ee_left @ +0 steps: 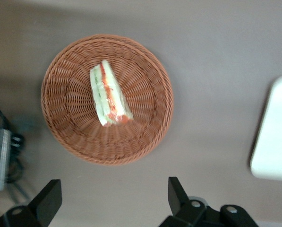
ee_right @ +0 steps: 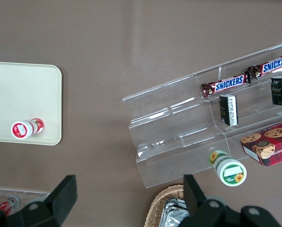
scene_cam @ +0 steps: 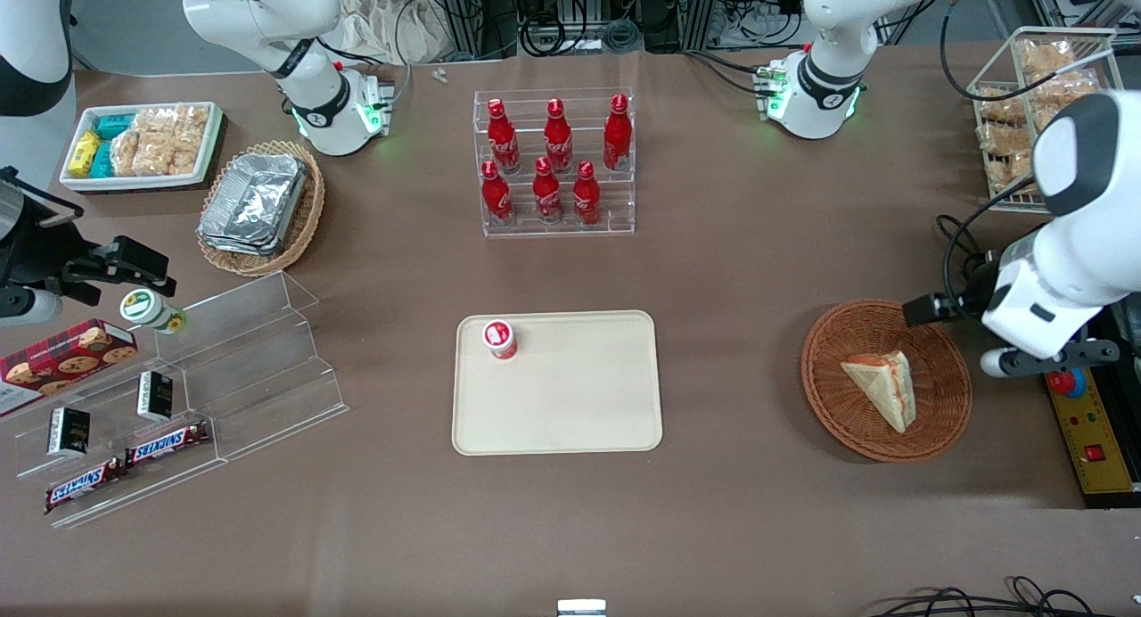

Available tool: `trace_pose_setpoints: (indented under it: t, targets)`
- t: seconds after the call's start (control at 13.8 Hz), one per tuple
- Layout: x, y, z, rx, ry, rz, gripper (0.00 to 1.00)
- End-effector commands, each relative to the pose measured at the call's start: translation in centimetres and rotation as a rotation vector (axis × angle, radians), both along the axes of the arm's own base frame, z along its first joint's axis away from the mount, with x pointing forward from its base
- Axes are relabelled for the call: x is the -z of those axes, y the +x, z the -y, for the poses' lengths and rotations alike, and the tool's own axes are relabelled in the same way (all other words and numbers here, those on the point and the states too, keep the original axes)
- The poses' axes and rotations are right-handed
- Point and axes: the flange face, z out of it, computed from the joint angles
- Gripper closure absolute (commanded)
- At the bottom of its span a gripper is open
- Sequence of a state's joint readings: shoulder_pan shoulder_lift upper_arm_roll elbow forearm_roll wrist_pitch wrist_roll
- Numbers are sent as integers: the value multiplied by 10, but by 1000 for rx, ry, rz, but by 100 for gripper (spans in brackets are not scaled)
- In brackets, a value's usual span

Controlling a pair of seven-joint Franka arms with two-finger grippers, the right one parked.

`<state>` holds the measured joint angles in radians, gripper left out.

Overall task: Place sandwich from basket to tray
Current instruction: 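Lower the open left gripper over the sandwich in the wicker basket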

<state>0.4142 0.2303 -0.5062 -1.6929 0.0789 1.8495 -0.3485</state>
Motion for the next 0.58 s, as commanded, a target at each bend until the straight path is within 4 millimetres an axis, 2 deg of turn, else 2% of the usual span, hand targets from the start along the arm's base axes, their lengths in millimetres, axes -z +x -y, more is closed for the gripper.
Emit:
trace_pose_setpoints:
  t: [0.0,0.07,0.15,0.22,0.51]
  targets:
    - [56,-13,-15,-182,42,24,0]
    - [78,-17,-26,-193,68,40,0]
    - [97,-20,-29,-232,69,54,0]
    - [116,-20,-35,-317,56,65,0]
    - [179,-17,-40,-449,115,52,0]
